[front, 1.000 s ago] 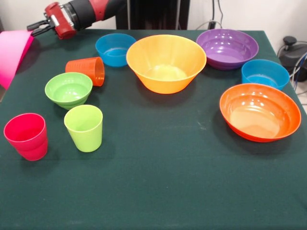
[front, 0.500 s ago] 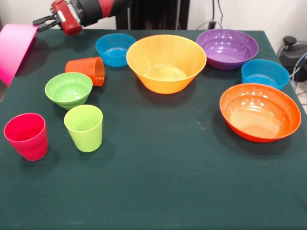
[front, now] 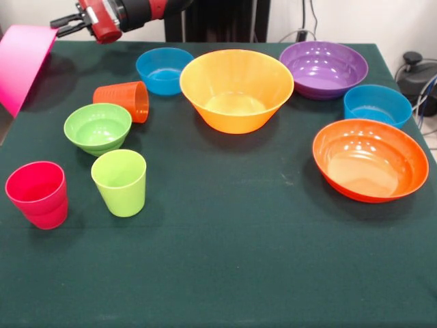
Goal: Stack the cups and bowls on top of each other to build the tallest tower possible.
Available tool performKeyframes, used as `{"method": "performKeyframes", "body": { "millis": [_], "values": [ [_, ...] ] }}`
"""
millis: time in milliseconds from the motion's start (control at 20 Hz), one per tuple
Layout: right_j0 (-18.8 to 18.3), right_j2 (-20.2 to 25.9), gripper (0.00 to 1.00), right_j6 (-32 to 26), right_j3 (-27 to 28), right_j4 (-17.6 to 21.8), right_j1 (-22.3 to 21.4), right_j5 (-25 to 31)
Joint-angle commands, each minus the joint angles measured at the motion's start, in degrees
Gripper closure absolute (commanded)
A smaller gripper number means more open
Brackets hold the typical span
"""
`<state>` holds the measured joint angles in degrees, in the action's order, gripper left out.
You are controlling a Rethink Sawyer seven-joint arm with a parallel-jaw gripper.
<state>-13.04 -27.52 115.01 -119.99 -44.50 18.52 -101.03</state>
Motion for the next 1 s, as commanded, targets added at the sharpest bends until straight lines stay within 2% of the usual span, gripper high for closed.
{"method": "performKeyframes", "body": {
  "millis": [50,450,1000],
  "values": [
    [1.74,11.03,1.0,17.03,4.45,-0.72,1.85,2.58],
    [2.59,13.59,1.0,18.92,6.24,-4.32,3.93,1.93],
    [5.24,14.49,1.0,21.29,6.17,-8.29,4.57,3.66]
  ]
}}
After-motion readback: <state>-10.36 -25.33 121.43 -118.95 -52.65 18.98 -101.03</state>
